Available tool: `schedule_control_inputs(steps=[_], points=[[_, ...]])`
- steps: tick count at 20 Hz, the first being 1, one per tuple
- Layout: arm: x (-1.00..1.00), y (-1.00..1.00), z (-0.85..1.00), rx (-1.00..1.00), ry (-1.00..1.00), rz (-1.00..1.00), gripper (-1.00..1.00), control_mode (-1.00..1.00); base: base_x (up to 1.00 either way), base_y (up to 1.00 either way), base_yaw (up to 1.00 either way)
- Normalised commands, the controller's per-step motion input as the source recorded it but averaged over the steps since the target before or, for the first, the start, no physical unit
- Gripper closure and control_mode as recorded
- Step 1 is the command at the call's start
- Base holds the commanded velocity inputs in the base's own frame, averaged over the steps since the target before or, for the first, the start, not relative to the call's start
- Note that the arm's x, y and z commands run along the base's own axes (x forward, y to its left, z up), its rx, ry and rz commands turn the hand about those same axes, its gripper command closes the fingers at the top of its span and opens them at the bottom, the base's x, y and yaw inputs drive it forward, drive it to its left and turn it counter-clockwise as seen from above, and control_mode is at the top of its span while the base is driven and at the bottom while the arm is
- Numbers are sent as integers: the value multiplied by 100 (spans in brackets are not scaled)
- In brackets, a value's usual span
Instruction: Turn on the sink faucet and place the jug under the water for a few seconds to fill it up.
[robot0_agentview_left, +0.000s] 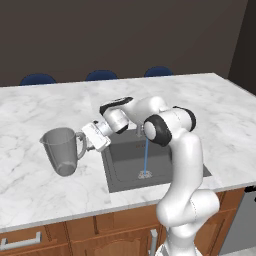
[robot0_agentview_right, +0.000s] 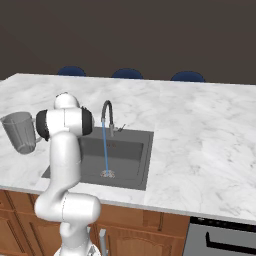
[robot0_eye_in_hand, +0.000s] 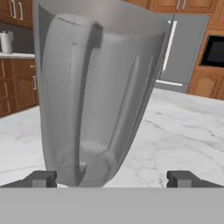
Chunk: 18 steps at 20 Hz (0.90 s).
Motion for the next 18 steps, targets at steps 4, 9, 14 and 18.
schedule_control_inputs(steps=[4, 9, 14, 18], points=[[0, -5, 0, 0, 0, 1, -100, -100, 0, 0, 0], [-15, -19, -1, 1, 0, 5, -100, -100, 0, 0, 0], [-21, 0, 0, 0, 0, 0, -100, -100, 0, 0, 0], [-26, 2, 9, 0, 0, 0, -100, -100, 0, 0, 0]])
